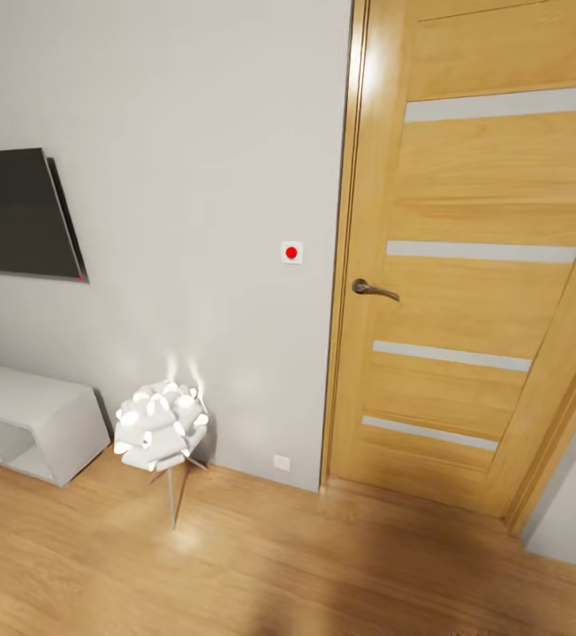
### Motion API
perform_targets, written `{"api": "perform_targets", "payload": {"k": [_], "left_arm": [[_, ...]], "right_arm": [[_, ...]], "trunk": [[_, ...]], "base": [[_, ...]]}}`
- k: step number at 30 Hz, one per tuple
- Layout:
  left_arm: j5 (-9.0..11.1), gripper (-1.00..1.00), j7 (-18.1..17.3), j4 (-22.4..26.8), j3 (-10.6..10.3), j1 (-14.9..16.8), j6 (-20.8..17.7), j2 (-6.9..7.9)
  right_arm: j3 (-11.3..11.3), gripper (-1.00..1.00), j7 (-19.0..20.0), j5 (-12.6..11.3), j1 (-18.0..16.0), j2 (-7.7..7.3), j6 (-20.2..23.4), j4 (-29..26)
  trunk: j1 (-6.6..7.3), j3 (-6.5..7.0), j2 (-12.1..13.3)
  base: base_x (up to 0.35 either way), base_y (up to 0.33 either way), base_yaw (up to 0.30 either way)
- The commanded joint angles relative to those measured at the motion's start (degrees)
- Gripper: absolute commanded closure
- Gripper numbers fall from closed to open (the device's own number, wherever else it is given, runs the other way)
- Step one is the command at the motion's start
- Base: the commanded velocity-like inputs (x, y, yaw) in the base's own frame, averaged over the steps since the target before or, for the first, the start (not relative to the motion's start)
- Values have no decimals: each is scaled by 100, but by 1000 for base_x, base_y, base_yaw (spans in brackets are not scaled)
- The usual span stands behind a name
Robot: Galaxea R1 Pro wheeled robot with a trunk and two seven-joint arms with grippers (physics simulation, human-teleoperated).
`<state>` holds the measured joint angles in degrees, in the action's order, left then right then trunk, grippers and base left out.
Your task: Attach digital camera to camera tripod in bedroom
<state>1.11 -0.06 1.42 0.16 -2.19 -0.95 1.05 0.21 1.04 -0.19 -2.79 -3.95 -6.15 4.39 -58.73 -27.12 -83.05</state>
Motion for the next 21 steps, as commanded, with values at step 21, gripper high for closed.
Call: {"api": "perform_targets", "payload": {"k": [21], "left_arm": [[12,-100,35,1844,14,-8,-47,211]], "right_arm": [[7,-100,-14,18,-11,-1,-36,-14]], "trunk": [[0,-33,-3]], "base": [[0,0,-131]]}}
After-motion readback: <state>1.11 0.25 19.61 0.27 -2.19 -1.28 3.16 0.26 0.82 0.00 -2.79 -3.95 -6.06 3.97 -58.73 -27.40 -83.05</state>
